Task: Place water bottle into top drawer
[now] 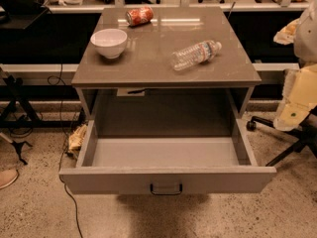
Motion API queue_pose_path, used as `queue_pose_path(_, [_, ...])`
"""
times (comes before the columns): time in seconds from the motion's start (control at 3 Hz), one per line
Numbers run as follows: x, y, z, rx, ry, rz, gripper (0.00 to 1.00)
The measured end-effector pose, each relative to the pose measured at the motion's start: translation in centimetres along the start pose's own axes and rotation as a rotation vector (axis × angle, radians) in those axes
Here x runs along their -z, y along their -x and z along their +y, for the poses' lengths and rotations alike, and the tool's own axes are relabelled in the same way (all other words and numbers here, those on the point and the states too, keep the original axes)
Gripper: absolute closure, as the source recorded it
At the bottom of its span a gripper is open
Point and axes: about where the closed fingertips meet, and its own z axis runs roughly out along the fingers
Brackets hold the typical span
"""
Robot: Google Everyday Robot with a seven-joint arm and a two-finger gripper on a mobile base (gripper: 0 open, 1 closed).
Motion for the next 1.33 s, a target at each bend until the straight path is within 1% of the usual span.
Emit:
queue_pose_path(0.33, [0.0,0.0,0.0,0.0,0.0,0.0,0.0])
queue_pose_path(0.67, [-2.2,1.1,-3.4,0.073,0.004,-0.02,0.0])
queue_pose_path(1.0, [-6.8,2.1,-8.2,0.114,0.035,-0.072,0.0])
queue_pose_path(1.33, [-6.8,2.1,-8.3,0.116,0.031,-0.073,0.0])
